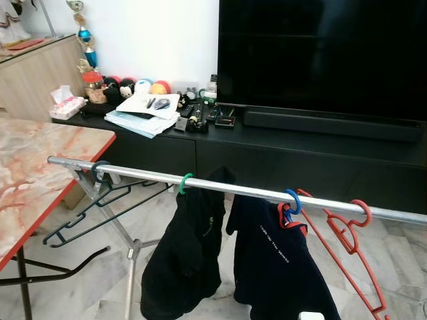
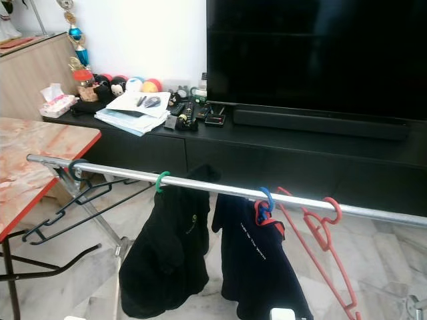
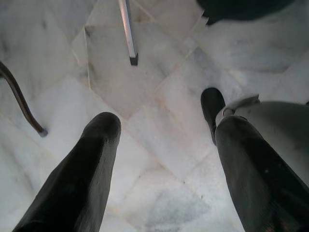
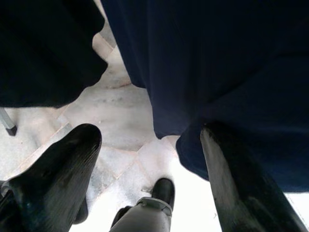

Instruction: Hang hanger

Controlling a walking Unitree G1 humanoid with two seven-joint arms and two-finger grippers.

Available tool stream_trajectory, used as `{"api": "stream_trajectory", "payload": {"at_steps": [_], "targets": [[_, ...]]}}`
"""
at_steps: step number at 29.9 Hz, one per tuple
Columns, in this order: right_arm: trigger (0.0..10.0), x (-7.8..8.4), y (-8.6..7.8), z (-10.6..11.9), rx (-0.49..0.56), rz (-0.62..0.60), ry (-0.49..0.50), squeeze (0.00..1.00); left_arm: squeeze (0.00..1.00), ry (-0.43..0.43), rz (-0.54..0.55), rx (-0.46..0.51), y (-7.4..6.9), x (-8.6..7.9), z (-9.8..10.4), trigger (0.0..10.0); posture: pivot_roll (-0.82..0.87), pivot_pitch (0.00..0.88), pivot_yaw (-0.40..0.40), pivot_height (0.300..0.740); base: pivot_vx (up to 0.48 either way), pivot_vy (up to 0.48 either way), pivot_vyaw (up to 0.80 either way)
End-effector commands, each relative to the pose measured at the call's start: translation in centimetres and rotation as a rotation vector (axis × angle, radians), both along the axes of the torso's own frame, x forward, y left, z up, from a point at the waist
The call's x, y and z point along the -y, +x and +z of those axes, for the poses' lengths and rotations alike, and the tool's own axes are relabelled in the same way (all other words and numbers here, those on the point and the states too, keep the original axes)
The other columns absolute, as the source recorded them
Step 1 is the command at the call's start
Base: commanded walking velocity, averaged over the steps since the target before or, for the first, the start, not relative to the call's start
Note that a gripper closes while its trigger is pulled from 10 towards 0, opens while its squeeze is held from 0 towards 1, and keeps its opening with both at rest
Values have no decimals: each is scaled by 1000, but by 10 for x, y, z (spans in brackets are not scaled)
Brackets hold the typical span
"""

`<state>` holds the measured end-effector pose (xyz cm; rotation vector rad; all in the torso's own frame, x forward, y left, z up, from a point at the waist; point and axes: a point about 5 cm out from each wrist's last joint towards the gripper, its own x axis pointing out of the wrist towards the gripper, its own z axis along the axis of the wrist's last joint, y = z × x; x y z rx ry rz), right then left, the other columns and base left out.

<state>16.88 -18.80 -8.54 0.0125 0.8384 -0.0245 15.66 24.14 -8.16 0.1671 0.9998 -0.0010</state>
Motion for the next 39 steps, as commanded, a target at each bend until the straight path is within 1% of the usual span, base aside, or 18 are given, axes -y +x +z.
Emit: {"api": "stream_trajectory", "payload": {"at_steps": [1,2,4,9,11,15,18,20,22,24,28,29,30,32,34,37,38,39], "targets": [[10000,-1,-2,-1,2,5,9,0,0,15,-16,-6,-1,-1,-1,10000,-46,0,16,740,0,0,0],[10000,-6,26,28,199,62,21,0,0,18,-42,-18,0,3,-2,10000,-52,0,16,740,0,0,0],[10000,-14,40,58,327,139,47,0,0,29,-72,-21,2,6,-2,10000,-58,0,15,740,0,0,0],[10000,-16,44,61,382,195,46,0,0,30,-67,-15,3,7,-2,10000,-60,0,15,740,0,0,0],[10000,-20,46,66,408,218,87,0,0,27,-70,-25,2,8,-3,10000,-69,0,15,740,0,0,0],[10000,-4,16,103,484,205,98,0,0,29,-71,-32,2,7,-3,10000,-67,0,12,740,0,0,0],[10000,-1,18,123,581,189,107,0,0,33,-68,-43,0,4,-4,10000,-76,0,13,740,0,0,0],[10000,0,19,127,601,188,112,0,0,34,-69,-47,-1,3,-4,10000,-77,0,14,740,0,0,0],[10000,1,20,144,657,173,133,0,0,37,-66,-55,-3,1,-4,10000,-75,0,13,740,0,0,0],[10000,3,25,177,731,140,154,0,0,39,-65,-63,-4,-1,-4,10000,-85,0,16,740,0,0,0],[10000,8,33,185,715,146,107,0,0,37,-71,-76,-5,-1,-4,10000,-87,0,15,740,0,0,0],[10000,10,38,180,651,176,85,0,0,37,-71,-77,-4,-2,-4,10000,-86,0,14,740,0,0,0],[10000,10,38,180,651,176,85,0,0,37,-71,-77,-4,-2,-4,10000,-86,0,14,740,0,0,0],[10000,17,43,165,520,235,-10,0,0,27,-64,-68,-3,0,-4,10000,-77,0,8,740,0,0,0],[10000,21,45,160,442,224,-14,0,0,26,-65,-67,-3,0,-4,10000,-72,0,7,740,0,0,0],[10000,21,50,158,412,224,-3,0,0,24,-67,-66,-3,0,-4,10000,-72,0,7,740,0,0,0],[10000,21,52,160,425,225,-3,890,0,24,-67,-66,-3,0,-4,10000,-72,0,7,740,0,0,0],[10000,21,54,161,438,225,-5,890,0,24,-68,-67,-3,0,-4,10000,-72,0,7,740,0,0,0]]}}
